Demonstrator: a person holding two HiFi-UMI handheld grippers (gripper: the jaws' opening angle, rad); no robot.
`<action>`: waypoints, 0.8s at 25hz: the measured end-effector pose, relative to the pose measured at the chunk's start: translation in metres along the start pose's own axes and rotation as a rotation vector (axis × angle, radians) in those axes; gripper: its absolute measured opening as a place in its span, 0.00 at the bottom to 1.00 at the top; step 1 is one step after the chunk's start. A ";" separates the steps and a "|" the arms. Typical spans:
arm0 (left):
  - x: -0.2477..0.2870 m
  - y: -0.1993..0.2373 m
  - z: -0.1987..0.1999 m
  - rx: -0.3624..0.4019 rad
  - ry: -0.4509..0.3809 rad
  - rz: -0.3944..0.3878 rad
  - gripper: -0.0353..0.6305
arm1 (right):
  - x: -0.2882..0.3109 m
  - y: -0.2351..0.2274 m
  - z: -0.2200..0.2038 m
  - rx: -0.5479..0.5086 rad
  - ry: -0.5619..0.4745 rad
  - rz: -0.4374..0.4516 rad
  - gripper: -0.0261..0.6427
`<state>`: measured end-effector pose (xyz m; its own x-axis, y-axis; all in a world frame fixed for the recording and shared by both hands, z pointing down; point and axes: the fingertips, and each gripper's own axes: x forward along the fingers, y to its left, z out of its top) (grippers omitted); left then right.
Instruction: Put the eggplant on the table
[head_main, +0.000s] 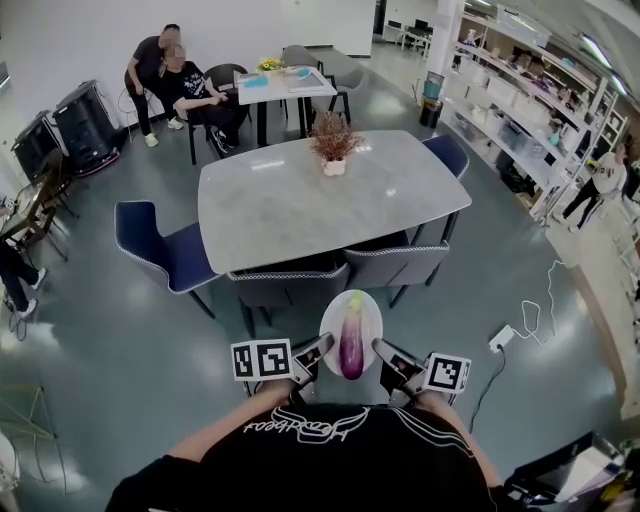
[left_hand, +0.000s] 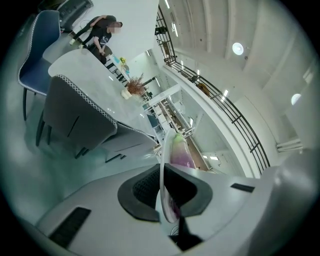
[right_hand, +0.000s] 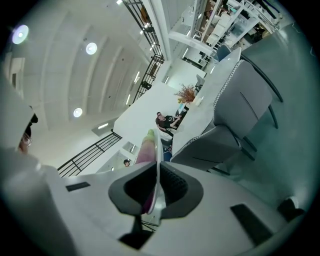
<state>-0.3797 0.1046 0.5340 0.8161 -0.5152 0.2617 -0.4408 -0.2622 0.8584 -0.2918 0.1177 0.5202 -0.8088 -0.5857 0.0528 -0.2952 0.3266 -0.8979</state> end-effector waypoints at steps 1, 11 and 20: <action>0.001 -0.001 0.002 0.004 -0.005 -0.001 0.09 | 0.001 0.000 0.002 -0.004 0.000 0.001 0.07; 0.031 0.013 0.019 0.003 -0.028 0.018 0.09 | 0.012 -0.028 0.029 -0.010 0.019 0.018 0.07; 0.097 0.027 0.056 -0.005 -0.033 0.050 0.09 | 0.025 -0.075 0.093 0.016 0.035 0.022 0.07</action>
<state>-0.3336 0.0017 0.5573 0.7804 -0.5541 0.2896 -0.4785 -0.2312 0.8471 -0.2429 0.0093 0.5484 -0.8326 -0.5518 0.0480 -0.2689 0.3269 -0.9060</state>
